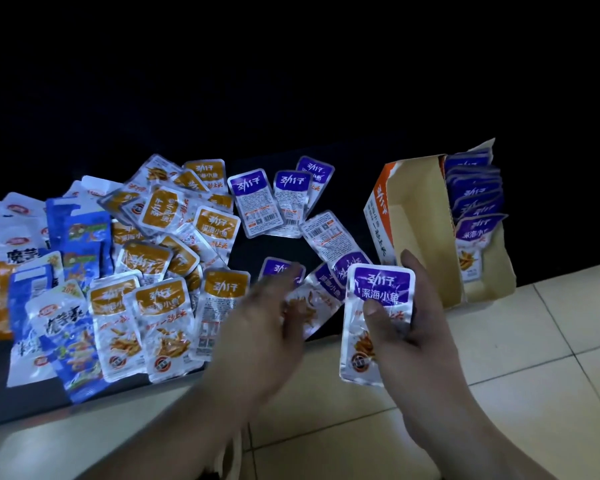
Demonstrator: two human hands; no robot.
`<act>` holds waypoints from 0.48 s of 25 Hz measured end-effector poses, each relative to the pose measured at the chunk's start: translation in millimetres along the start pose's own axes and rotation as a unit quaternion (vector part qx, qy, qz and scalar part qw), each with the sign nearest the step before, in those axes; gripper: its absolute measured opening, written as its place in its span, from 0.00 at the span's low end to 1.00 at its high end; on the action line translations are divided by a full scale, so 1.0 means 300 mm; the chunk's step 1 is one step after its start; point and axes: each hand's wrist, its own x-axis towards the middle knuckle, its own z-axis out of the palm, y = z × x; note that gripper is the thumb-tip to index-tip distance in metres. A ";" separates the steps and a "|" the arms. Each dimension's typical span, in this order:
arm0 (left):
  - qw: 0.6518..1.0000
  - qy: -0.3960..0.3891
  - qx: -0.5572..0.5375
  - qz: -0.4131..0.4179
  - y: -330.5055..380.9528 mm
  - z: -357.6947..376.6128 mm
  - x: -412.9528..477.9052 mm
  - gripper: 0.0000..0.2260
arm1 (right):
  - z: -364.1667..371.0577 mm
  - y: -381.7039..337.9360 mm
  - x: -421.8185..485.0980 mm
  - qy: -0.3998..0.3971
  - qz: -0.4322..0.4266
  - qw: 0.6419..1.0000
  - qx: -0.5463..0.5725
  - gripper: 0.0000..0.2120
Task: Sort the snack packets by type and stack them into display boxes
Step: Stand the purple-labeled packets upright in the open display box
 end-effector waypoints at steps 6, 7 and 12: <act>0.973 -0.048 0.206 -0.092 -0.126 -0.013 0.114 0.38 | 0.037 0.007 0.018 -0.032 -0.030 0.998 -0.049 0.35; 0.978 -0.053 0.174 -0.104 -0.122 -0.008 0.127 0.35 | 0.043 0.013 0.019 -0.024 -0.040 0.997 -0.059 0.35; 0.992 -0.022 0.007 -0.120 -0.107 -0.045 0.143 0.12 | 0.040 0.039 0.026 -0.010 -0.014 0.998 -0.065 0.34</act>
